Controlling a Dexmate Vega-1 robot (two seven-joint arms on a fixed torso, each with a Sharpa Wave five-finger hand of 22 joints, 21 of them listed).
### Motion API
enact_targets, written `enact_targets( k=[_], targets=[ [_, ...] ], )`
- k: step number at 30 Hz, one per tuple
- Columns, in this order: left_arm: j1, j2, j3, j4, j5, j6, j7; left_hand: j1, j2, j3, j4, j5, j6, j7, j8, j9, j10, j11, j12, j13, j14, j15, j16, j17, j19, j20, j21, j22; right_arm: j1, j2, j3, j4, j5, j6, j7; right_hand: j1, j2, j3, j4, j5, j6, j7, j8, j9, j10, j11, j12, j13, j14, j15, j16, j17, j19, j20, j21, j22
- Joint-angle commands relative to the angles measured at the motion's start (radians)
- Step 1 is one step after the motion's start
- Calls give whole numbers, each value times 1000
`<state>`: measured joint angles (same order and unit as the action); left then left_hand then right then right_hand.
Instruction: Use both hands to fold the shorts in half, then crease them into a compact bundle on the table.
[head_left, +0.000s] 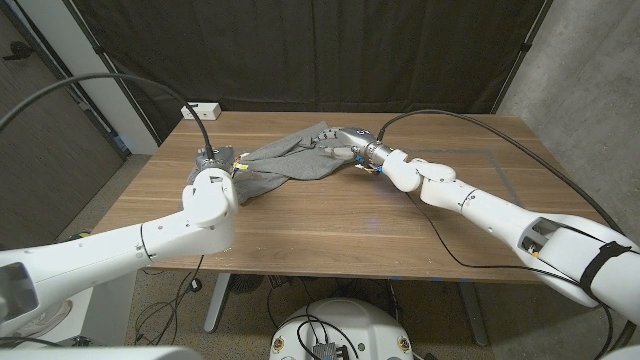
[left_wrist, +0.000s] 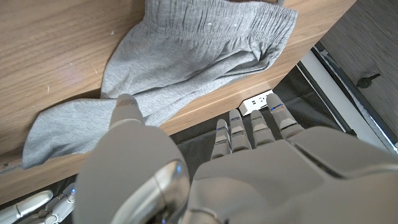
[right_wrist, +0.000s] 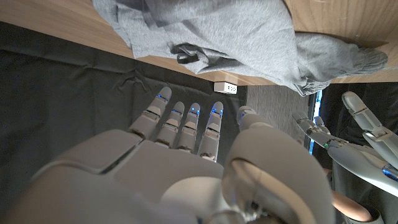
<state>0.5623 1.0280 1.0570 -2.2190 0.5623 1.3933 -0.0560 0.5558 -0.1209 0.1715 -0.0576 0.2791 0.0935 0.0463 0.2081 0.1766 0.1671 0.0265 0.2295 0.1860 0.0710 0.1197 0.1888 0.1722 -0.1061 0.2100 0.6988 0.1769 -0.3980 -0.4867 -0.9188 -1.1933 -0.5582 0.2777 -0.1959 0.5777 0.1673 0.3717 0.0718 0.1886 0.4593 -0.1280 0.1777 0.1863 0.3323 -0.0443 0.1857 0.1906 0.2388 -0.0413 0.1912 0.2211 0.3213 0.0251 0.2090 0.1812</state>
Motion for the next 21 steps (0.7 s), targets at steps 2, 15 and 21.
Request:
enact_targets(
  k=[2,15,21],
  targets=[
    [13,-33,19,46,266,3,-217,15,3,-5,-3,8,18,-2,4,4,18,-7,7,2,9,5,7,2,13,2,-6,1,2,17,-30,32,4,-36,35,-5,-2,10,-5,3,5,9,9,-1,11,3,7,2,16,-55,3,-2,0,11,-5,0],
    [-45,-44,97,93,438,3,-428,45,6,-20,-16,23,110,-48,18,8,115,-31,29,9,10,3,6,2,25,3,-37,5,9,32,-50,72,22,-30,50,-7,-2,18,-10,4,21,19,15,-1,21,3,11,2,27,-58,8,-7,0,15,-4,0],
    [-93,-45,150,119,501,-6,-538,53,7,-22,-20,26,110,-48,14,9,118,-29,27,10,4,7,4,3,26,3,-42,5,14,41,-50,91,38,-34,54,-9,-2,20,-10,4,25,21,17,-1,24,3,11,2,33,-56,10,-8,0,16,-4,0]
  ],
)
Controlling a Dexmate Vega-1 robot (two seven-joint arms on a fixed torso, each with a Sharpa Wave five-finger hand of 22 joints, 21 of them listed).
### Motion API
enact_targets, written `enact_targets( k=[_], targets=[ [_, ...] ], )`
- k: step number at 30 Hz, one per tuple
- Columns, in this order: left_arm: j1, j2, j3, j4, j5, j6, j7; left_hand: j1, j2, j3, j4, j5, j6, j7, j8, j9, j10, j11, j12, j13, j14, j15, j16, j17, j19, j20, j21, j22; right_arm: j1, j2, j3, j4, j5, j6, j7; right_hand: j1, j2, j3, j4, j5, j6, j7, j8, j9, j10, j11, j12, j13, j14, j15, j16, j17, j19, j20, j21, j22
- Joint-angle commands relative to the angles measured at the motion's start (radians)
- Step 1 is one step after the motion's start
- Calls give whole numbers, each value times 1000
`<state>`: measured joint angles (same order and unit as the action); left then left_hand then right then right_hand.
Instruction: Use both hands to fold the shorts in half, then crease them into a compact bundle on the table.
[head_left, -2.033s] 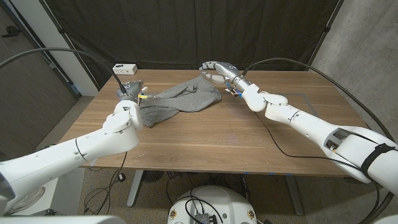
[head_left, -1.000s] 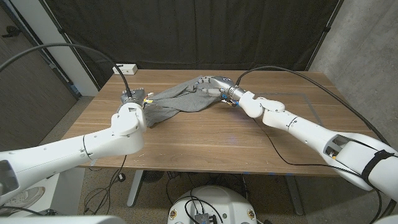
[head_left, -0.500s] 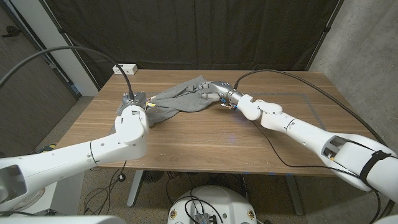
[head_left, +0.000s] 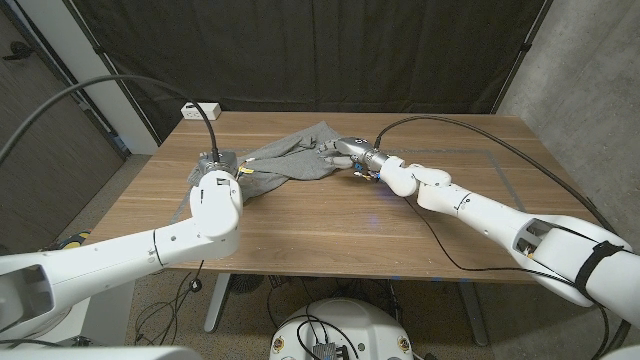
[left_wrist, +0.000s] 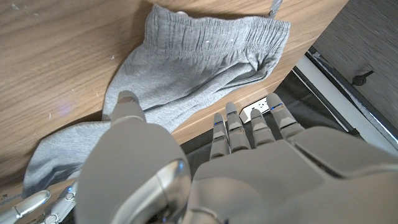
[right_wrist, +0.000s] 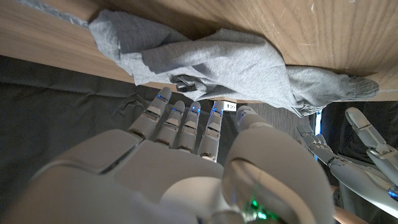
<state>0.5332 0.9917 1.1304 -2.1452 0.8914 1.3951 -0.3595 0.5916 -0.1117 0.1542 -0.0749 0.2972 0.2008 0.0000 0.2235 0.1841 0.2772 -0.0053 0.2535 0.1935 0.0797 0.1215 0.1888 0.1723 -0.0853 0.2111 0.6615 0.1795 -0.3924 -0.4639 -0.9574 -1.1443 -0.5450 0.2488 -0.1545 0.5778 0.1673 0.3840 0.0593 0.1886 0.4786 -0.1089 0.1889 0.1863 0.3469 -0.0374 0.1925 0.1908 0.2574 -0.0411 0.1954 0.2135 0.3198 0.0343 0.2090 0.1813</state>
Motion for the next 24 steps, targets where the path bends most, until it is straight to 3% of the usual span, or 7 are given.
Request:
enact_targets(
  k=[1,5,12,20,24],
  targets=[
    [-67,-8,79,47,180,-15,-250,20,-3,-5,-4,8,2,0,-2,2,6,3,2,3,-6,7,3,3,4,2,-6,3,11,21,-10,51,36,2,21,-10,-2,8,3,4,7,1,6,-1,9,-3,5,2,15,-56,6,-1,1,8,-4,0],
    [-78,-17,87,67,237,-30,-319,33,-6,-7,-11,12,-2,5,-6,3,-5,6,-4,4,-12,13,2,3,3,2,-12,4,17,24,-17,65,38,10,19,-11,-1,9,3,4,10,3,7,-1,10,-4,4,2,18,-56,8,-1,1,9,-5,0],
    [-37,-49,45,114,350,-88,-391,48,-8,-11,-18,17,7,4,-6,4,-6,2,-7,6,-15,9,3,4,6,1,-17,5,30,42,-26,114,60,42,23,-13,0,13,2,4,12,5,7,-1,11,-5,4,2,23,-57,9,-3,0,13,-5,0],
    [58,-115,-61,188,518,-201,-451,71,-1,-14,-25,25,41,-7,0,5,30,-18,2,8,10,-14,12,4,33,0,-18,7,50,68,-38,184,78,68,16,-14,0,18,0,5,16,10,8,-1,11,-3,4,2,23,-56,9,-4,-1,14,-5,0],
    [111,-165,-120,231,612,-269,-481,97,20,-7,-31,32,64,-16,1,5,69,-39,11,9,36,-33,19,3,53,0,-20,7,61,78,-45,215,84,80,12,-14,0,20,-1,5,17,9,8,-1,11,-3,4,2,22,-56,8,-5,-1,14,-5,0]
  ],
)
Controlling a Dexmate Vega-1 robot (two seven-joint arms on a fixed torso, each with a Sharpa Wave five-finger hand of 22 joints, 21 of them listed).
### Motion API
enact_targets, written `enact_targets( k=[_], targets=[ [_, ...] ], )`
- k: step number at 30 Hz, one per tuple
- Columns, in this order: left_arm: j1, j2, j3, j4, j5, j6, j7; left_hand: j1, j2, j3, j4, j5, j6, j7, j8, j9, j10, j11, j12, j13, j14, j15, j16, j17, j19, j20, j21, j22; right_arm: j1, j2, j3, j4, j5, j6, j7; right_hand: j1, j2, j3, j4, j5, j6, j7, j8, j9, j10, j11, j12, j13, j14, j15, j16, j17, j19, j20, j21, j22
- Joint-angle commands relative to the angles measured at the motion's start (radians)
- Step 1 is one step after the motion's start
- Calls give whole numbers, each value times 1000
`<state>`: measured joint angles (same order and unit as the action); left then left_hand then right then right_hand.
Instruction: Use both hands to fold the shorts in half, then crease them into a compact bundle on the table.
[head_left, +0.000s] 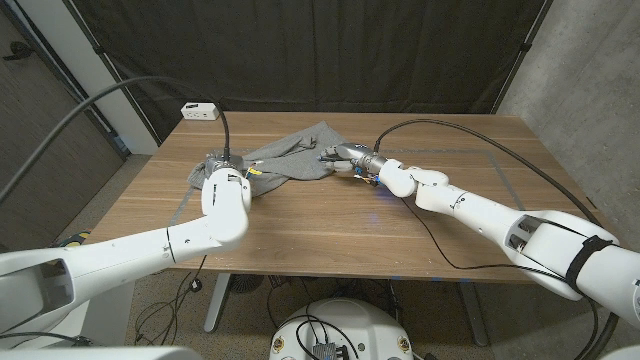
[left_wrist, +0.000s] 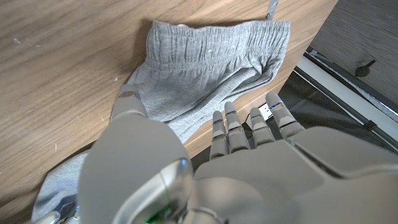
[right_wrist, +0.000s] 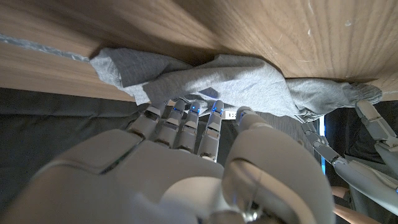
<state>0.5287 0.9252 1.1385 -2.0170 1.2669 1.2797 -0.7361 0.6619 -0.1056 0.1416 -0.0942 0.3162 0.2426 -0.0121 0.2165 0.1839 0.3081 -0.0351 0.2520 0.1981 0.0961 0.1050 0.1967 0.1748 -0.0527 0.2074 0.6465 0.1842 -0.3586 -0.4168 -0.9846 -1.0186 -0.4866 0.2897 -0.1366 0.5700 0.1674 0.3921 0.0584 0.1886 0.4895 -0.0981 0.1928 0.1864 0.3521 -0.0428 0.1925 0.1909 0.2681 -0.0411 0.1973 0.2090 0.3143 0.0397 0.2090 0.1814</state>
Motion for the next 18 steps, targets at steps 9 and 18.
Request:
enact_targets(
  k=[9,18],
  targets=[
    [221,-201,-263,184,434,-321,-144,106,67,38,-37,14,50,-22,4,6,110,-47,24,5,80,-46,23,0,47,4,-14,4,61,58,-37,174,38,104,-26,-7,1,17,-2,5,13,1,6,-1,9,2,4,2,13,-57,7,-2,4,8,-5,-1],
    [295,-274,-359,230,532,-431,-90,218,117,84,-68,-18,129,-51,16,9,190,-107,34,10,137,-86,24,-2,87,-10,-17,6,84,76,-53,234,49,133,-36,-9,1,21,-3,5,24,6,9,-1,11,3,4,2,15,-58,7,-3,4,8,-4,-1]
  ],
)
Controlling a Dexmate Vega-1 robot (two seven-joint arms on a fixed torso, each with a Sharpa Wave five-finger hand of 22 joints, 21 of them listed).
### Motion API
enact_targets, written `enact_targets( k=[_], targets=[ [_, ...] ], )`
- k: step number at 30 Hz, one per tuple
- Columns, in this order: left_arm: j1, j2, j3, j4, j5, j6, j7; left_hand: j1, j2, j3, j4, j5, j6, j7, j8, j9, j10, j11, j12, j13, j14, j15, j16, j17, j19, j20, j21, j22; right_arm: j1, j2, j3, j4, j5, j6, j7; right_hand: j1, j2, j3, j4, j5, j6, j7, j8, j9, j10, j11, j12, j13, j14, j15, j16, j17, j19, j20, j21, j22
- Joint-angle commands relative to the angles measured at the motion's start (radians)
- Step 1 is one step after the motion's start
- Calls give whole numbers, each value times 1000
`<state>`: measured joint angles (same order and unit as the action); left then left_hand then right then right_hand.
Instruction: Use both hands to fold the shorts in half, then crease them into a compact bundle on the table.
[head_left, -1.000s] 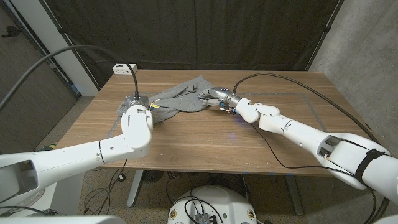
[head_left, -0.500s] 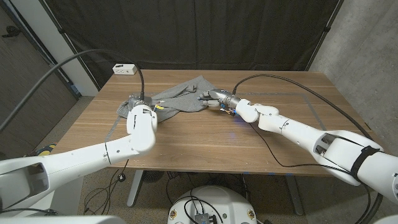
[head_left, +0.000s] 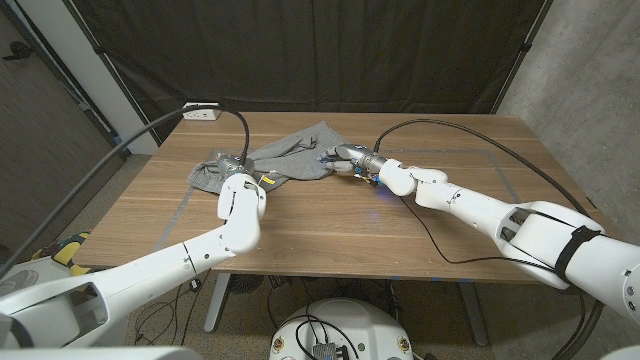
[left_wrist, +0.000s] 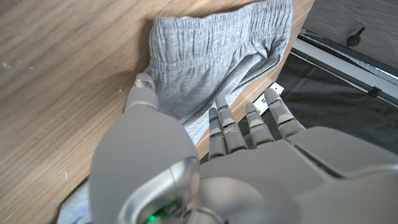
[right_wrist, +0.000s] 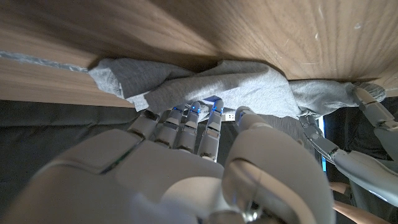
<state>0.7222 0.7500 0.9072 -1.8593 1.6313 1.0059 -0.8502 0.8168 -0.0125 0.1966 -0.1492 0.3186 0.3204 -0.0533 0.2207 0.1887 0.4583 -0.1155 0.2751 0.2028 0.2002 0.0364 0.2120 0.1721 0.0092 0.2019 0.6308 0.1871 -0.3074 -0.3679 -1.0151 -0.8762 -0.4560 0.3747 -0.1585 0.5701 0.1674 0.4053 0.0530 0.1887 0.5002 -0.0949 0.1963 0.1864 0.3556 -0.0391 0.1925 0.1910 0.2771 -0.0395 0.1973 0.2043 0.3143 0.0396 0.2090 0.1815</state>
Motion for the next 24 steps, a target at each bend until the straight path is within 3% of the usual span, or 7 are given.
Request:
enact_targets(
  k=[1,4,8,12,15,20,24],
  targets=[
    [110,-110,-137,81,175,-156,41,86,28,37,-16,-33,80,-14,18,5,73,-46,21,9,48,-23,9,0,33,-10,-2,4,34,28,-23,98,19,52,-21,-9,1,8,2,5,14,5,6,-1,7,0,4,2,6,-59,8,2,4,8,-4,-1],
    [131,-130,-148,110,220,-162,98,179,55,77,-24,-78,188,-21,41,9,173,-70,50,22,107,-56,12,-1,77,-34,9,6,37,26,-28,99,18,48,-21,-10,1,10,1,5,20,7,7,-1,8,-1,4,2,6,-59,8,2,4,8,-4,-1],
    [148,-153,-168,136,265,-175,131,271,70,114,-24,-127,373,-67,97,15,316,-95,83,40,178,-106,9,-1,114,-53,21,8,44,30,-35,114,19,52,-16,-11,1,11,1,5,28,9,10,-1,10,0,5,2,10,-61,9,2,5,8,-4,-1],
    [159,-171,-185,161,294,-190,151,309,81,128,-23,-132,425,-78,113,17,366,-99,87,46,208,-124,9,-1,127,-66,29,9,53,27,-43,111,23,44,16,-14,0,14,0,5,44,11,14,-1,23,-1,9,1,19,-55,13,1,7,7,-3,-1],
    [166,-179,-193,183,293,-192,198,335,113,149,-21,-125,447,-85,117,17,389,-99,86,47,236,-139,14,1,131,-76,33,11,55,21,-49,100,17,28,32,-29,4,16,6,3,73,19,19,-1,80,12,26,2,45,-51,24,4,13,4,0,0],
    [168,-185,-195,224,283,-190,275,358,162,189,-10,-110,605,-83,167,18,538,-96,114,61,339,-200,21,1,153,-104,56,13,58,14,-52,87,19,11,61,-37,7,21,9,3,103,25,25,-2,103,17,29,2,81,-54,37,4,28,1,5,0],
    [167,-165,-184,238,274,-204,349,360,170,218,-9,-101,672,-81,194,17,604,-96,127,83,422,-235,32,5,182,-123,78,13,58,5,-57,73,9,5,65,-43,8,29,10,3,132,34,31,-2,121,24,31,2,105,-50,43,2,36,-1,8,0]
  ],
)
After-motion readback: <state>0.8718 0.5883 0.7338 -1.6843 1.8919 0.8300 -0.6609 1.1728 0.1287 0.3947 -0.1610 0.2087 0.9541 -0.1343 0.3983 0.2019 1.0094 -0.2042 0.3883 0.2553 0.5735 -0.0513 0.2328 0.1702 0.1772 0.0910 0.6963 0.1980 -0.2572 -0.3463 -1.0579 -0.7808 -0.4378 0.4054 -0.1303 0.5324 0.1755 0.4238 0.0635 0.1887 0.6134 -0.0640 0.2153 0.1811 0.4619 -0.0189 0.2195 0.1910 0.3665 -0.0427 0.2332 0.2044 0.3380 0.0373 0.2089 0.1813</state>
